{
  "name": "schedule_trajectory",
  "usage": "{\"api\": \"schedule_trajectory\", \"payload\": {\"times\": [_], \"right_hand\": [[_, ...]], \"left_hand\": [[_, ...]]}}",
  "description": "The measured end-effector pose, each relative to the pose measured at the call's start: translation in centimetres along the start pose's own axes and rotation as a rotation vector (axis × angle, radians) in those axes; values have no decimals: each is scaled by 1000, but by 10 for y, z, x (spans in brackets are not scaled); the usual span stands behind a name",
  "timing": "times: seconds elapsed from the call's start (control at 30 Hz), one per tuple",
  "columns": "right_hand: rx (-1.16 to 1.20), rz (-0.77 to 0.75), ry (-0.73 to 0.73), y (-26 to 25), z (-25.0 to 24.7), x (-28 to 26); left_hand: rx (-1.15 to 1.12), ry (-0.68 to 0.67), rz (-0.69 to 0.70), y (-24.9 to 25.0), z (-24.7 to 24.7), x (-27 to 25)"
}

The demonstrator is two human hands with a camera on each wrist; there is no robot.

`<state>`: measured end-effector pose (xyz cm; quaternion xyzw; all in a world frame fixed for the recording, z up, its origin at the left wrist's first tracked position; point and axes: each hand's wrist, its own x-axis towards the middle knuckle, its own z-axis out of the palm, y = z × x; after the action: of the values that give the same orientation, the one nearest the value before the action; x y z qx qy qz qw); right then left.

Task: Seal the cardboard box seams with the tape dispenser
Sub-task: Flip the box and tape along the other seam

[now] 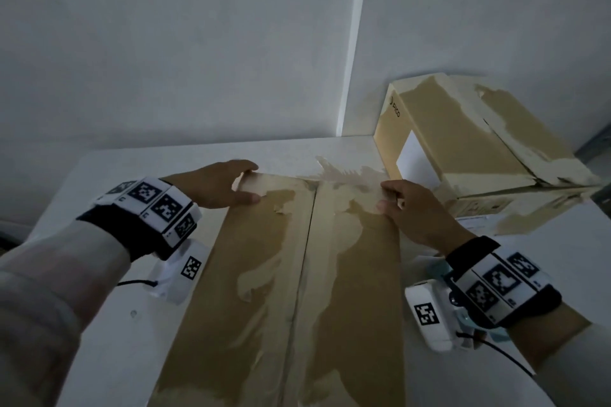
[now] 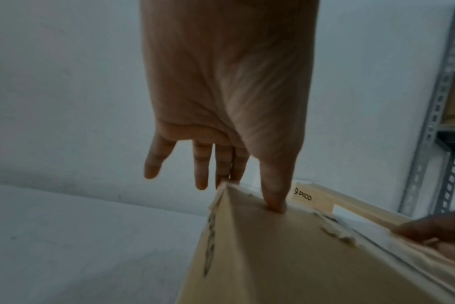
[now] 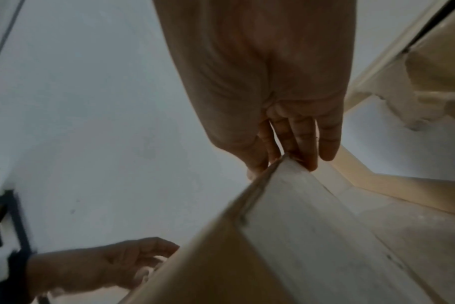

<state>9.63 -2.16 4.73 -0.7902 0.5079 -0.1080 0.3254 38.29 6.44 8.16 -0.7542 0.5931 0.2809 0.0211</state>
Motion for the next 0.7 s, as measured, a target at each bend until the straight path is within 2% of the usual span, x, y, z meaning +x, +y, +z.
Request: {"api": "schedule_trajectory", "payload": {"times": [0.17,0.27,0.33,0.47,0.53,0.7], "right_hand": [[34,-22,41,-1,6,2],[59,-25,59,-1,14,-7],[42,-54,-29,-1,17,-23],[15,-44,-327,-2,20,-74],[-11,-27,-382,-4,26,-88],[58,-55,-271,-12,39,-65]], "left_hand": [[-201,-4,62,-9,4,1],[-161,-12,61,-14,12,-5],[-75,-47,49,-15,18,-17],[22,-212,60,-16,43,-63],[33,-273,66,-14,54,-83],[119,-224,-11,-14,54,-82]]}}
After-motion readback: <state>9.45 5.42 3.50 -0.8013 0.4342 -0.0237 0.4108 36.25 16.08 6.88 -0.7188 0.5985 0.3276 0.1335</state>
